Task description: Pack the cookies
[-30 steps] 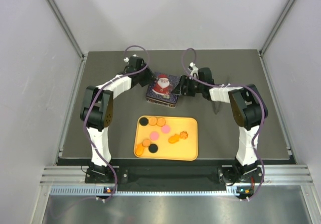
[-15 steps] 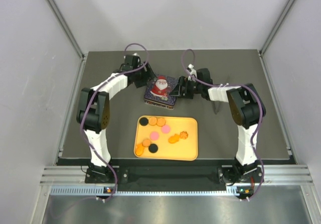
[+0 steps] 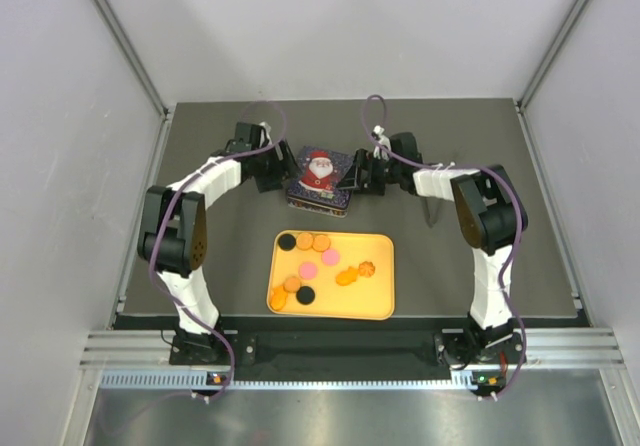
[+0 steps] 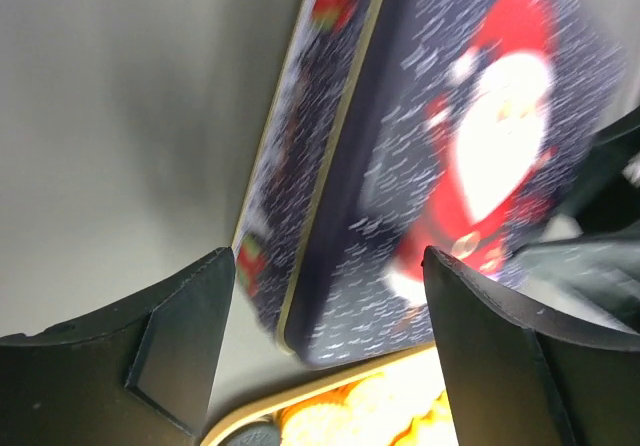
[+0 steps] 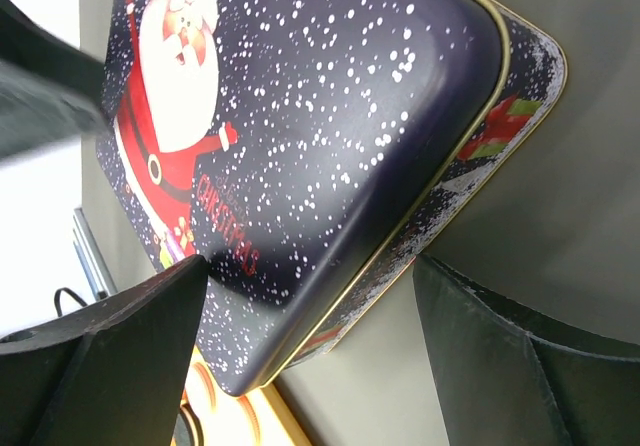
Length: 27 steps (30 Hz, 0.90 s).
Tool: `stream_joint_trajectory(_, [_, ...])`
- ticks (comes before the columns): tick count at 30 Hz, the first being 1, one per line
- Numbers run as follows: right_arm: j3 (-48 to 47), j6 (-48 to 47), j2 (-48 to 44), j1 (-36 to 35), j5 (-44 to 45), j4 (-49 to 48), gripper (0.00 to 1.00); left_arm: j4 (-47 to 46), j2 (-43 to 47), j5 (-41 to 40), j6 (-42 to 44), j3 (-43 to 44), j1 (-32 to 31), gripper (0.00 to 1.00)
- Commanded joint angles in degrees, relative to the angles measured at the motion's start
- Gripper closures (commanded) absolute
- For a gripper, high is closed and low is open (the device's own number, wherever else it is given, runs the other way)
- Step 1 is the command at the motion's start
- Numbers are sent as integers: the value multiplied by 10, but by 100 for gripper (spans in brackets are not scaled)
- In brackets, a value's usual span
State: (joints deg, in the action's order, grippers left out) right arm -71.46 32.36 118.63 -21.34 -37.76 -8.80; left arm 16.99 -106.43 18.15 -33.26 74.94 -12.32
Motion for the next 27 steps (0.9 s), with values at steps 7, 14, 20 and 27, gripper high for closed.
stream_joint_trajectory(7, [-51,-19,13,-5,15,41,15,-118,-6,86,-58,-102,5,35])
stream_joint_trajectory(14, [-63,-14,22,-22,22,42,15,-194,-21,110,-109,-157,-2,62])
stream_joint_trajectory(20, [-73,-19,36,-47,43,54,15,-192,-34,87,-124,-152,-37,87])
stream_joint_trajectory(27, [-81,-38,35,-57,83,84,16,-195,-45,61,-143,-161,-74,100])
